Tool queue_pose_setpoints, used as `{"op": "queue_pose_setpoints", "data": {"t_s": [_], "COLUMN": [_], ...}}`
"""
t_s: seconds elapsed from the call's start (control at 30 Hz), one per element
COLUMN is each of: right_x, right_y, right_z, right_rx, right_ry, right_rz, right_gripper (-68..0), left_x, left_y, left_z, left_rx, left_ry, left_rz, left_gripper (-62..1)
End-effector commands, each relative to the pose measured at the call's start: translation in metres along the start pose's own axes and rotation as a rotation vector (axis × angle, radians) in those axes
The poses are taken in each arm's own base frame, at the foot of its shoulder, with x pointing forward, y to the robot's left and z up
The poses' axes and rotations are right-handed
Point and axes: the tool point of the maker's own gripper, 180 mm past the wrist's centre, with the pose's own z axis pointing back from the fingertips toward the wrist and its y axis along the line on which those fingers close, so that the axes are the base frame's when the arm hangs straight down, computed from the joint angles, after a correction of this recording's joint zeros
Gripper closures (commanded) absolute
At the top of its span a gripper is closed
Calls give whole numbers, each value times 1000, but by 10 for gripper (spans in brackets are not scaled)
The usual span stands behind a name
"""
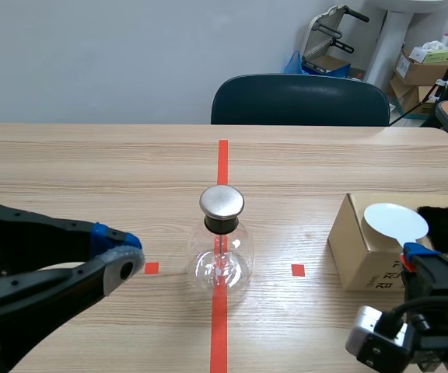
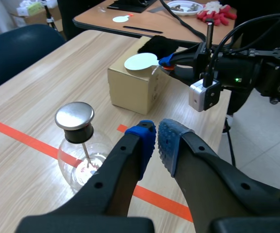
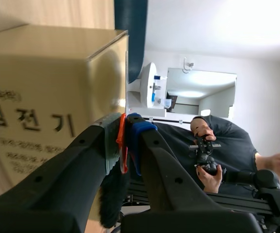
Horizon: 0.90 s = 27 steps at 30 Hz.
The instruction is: Do the electroscope experiment
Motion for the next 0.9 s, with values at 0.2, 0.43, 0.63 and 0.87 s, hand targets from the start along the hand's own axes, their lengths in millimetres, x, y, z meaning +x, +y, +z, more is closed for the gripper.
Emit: {"op": "queue_pose_setpoints", "data": {"t_s": [0.2,0.43,0.63,0.87], "right_x": [16,36,58,70], "right_y": [-68,-77,-74,-62], "right_z": [-26,-39,-43,-45], "right_rx": [-211,-254,-262,-252], "right_ry": [-15,5,7,17], "right_rz": [-55,-69,-53,-5], "right_gripper": [-13,-13,-13,-13], "left_x": [-19,-60,-87,-124], "left_y": [16,45,66,86], "left_z": [-13,-29,-40,-52], "left_rx": [72,174,239,296], "left_ry": [-19,51,92,160], "left_rz": [31,-6,-27,-44], "left_gripper": [-36,-36,-36,-36]}}
